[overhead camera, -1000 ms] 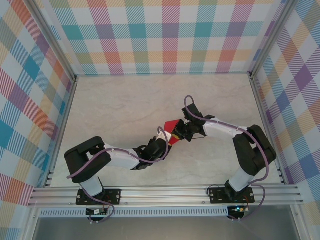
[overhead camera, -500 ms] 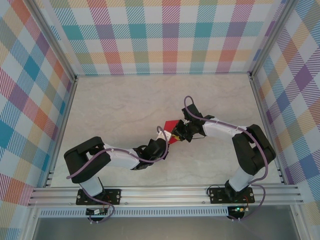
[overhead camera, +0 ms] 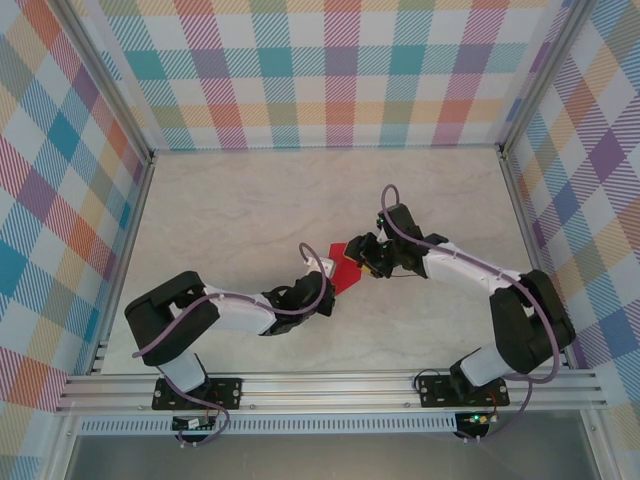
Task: Fold a paper plane with a square sheet of paper (pick it up from the middle)
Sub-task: Fourth fold the wing at the center of the table.
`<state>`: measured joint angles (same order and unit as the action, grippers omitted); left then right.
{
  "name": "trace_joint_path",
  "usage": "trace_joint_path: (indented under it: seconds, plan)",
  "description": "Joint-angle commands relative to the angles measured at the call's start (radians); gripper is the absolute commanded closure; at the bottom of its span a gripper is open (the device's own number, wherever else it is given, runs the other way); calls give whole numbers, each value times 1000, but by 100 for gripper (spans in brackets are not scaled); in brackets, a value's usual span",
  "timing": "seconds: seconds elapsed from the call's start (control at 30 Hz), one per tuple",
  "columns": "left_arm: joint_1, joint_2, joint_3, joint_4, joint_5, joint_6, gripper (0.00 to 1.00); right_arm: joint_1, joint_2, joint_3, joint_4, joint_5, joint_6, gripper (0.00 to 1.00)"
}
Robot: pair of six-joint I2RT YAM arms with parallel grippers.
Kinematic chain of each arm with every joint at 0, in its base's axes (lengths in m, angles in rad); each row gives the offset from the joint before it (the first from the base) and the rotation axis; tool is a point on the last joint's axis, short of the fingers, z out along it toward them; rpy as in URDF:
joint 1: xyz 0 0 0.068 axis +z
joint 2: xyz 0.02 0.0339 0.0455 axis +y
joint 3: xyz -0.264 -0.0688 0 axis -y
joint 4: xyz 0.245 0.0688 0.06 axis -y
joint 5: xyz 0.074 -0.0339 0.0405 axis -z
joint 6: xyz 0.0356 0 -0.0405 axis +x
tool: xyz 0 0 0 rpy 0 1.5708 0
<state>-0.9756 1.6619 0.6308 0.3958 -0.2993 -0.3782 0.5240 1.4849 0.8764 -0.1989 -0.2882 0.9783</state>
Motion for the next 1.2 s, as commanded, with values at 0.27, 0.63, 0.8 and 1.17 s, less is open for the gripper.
trace_joint_path:
  seconds: [0.27,0.63,0.8,1.17]
  plan:
    - [95,-21,-44,61,247,-198,89,-13,-15,-40,25,-51,-205,48]
    - [181,5,-46,103,415,-295,91,-13,125,17,74,-143,-279,59]
    - [210,31,-46,135,480,-343,91,-13,187,49,80,-164,-286,62]
    - [243,42,-39,138,524,-428,93,-12,286,108,52,-160,-282,60]
